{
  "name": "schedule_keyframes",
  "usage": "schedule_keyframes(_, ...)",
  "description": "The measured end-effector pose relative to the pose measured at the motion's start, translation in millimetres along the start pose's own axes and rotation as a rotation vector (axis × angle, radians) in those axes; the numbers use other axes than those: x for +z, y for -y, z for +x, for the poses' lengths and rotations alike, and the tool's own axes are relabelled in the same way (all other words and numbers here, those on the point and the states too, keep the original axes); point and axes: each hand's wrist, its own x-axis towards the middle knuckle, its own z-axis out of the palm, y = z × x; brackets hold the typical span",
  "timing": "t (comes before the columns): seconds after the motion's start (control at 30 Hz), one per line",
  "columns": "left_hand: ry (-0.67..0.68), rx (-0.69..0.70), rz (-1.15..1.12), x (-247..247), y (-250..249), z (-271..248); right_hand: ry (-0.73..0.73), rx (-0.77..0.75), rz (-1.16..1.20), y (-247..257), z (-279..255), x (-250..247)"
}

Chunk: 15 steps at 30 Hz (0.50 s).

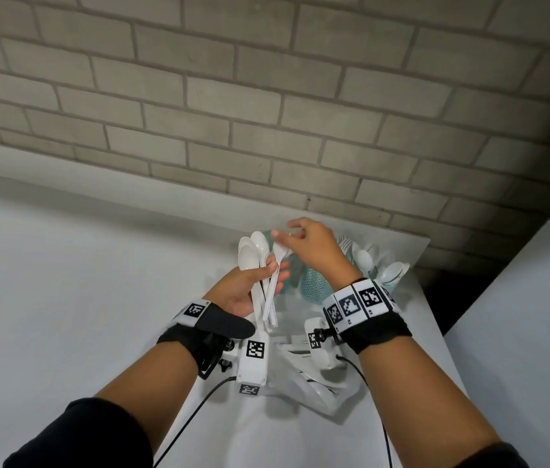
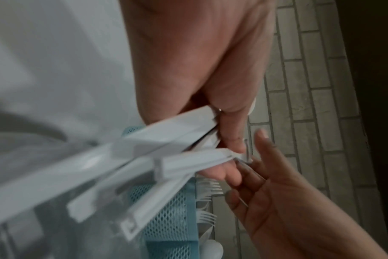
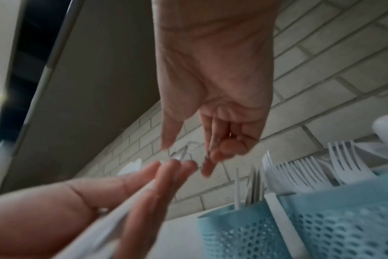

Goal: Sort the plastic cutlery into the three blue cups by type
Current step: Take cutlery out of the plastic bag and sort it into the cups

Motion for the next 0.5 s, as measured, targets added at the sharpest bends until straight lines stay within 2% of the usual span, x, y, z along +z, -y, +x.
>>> schedule_keyframes(0.03,0.034,-0.011,0.010,3.5,0.6,-0.3,0.085,0.044,0.025,-1.7,-3.5,-0.2)
schedule_keyframes(0.07,0.075,-0.026,0.014,6.4,1.5,-0.9,0.111,0.071,0.075,-5.0,-6.5,-1.0)
schedule_keyframes(0.23,0.228,-0.159,0.001,12.6,5.6,-5.5,-0.017,0.226,0.394,-17.5,-23.6,-21.1)
schedule_keyframes(0.3,0.236,-0.200,-0.007,14.3,6.7,-6.5,-0.023,0.283,0.360,-24.5,-30.2,-27.4)
schedule_keyframes(0.4,0.178,-0.254,0.006,19.0,11.3,-6.2,0.044,0.334,0.321,-32.5,-42.0,-30.9)
schedule_keyframes(0.43,0.154,-0.258,0.002,20.2,13.2,-5.5,0.006,0.336,0.354,-36.2,-43.1,-32.3)
schedule_keyframes(0.5,0.108,-0.246,0.015,21.7,16.8,-3.2,-0.205,0.309,0.434,-42.1,-41.8,-38.2)
